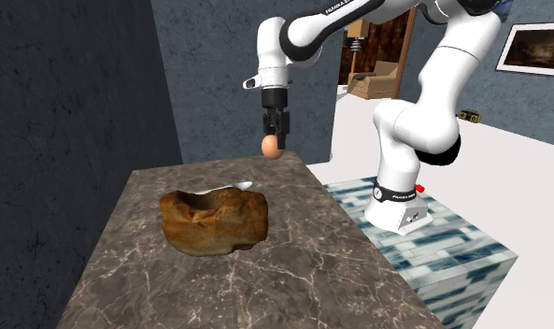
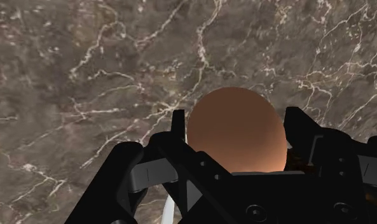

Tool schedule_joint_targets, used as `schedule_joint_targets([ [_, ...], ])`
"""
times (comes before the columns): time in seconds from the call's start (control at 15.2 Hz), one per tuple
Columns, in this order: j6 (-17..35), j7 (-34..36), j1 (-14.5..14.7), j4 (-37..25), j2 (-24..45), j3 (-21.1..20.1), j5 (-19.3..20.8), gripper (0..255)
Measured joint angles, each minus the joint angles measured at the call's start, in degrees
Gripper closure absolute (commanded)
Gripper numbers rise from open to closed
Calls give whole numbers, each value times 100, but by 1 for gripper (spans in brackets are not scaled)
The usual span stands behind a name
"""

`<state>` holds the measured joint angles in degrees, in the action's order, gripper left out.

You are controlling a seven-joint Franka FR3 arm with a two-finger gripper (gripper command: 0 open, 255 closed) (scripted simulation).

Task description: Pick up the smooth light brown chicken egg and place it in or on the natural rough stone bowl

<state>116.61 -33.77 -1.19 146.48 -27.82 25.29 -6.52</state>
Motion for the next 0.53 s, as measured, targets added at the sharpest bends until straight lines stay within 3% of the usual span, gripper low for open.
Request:
schedule_joint_targets([
  [0.53, -634, 210, -28, -437, -229, -118, 56, 255],
])
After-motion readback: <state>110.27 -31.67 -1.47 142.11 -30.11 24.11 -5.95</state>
